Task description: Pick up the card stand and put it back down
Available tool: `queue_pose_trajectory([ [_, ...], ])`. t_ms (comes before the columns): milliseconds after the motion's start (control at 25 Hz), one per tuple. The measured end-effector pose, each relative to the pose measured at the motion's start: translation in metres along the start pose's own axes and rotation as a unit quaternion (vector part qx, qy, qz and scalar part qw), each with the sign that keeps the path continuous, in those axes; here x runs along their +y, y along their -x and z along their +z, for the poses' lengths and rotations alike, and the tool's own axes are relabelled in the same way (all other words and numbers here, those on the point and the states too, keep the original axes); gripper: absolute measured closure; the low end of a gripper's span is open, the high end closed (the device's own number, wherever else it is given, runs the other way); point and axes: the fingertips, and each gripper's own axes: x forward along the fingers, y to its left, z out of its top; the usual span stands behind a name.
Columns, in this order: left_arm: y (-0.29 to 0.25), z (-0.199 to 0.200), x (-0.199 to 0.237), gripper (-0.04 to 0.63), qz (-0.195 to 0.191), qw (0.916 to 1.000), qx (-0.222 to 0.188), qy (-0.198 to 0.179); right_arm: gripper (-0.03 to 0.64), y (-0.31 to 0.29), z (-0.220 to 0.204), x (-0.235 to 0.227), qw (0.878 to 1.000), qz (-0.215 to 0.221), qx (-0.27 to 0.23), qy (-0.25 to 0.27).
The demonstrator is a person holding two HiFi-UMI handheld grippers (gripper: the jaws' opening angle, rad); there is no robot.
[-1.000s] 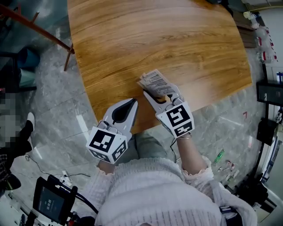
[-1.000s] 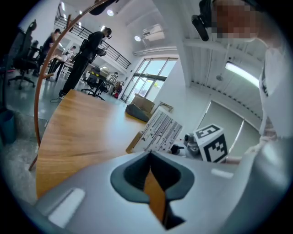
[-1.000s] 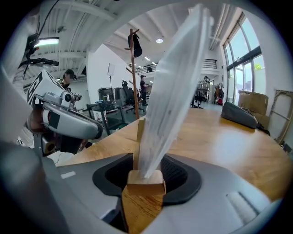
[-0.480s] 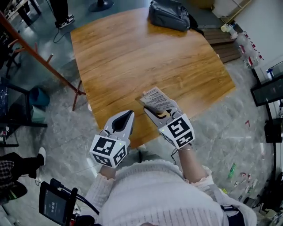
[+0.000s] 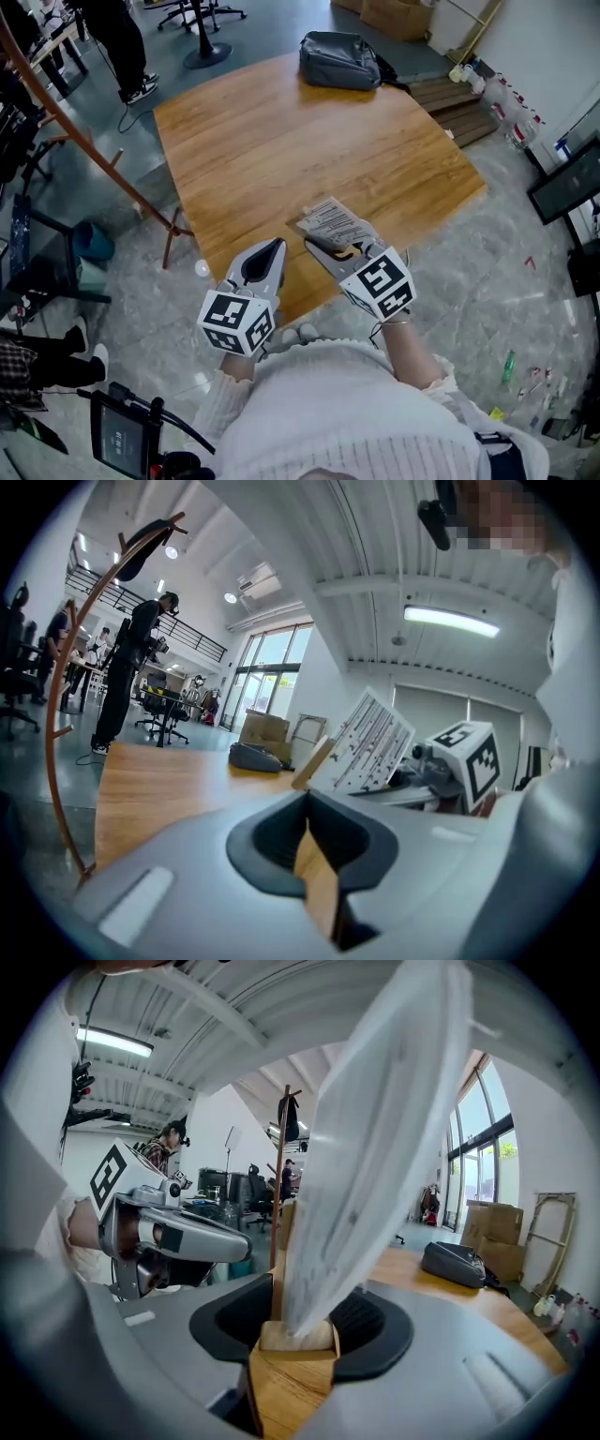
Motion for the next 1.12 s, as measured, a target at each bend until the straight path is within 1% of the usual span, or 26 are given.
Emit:
queue_pose_trajectory([
  [160,0.0,0.003,-0.002,0.588,-0.005,1.0,0.002,-0.006,0.431,0.002,0.002,0.001,1.0,0.006,-0.003,-0.006],
  [440,0.002,0.003,-0.001,0.588,0.002,0.9999,0.006,-0.015,0.431,0.005,-0.001,0.002,1.0,0.008,-0.004,-0.007],
  [640,0.003,0.005,-0.003,0.588,0.008,0.9997,-0.003,-0.021,0.431,0.003,0.002,0.005,1.0,0.014,-0.007,-0.003],
  [800,0.0,0.009,-0.011,0.588,-0.012,0.9998,-0.012,-0.014,0.431,0.003,0.003,0.004,1.0,0.014,-0.007,-0.002],
  [1000,0.0,0.003,-0.007,0.588,-0.004,0.9999,0.004,-0.015,0.433,0.003,0.004,0.003,1.0,0.013,-0.006,-0.003],
  [1120,0.001,0.002,-0.004,0.588,0.001,0.9999,0.005,-0.012,0.433,0.002,0.001,0.003,1.0,0.015,-0.001,-0.006],
])
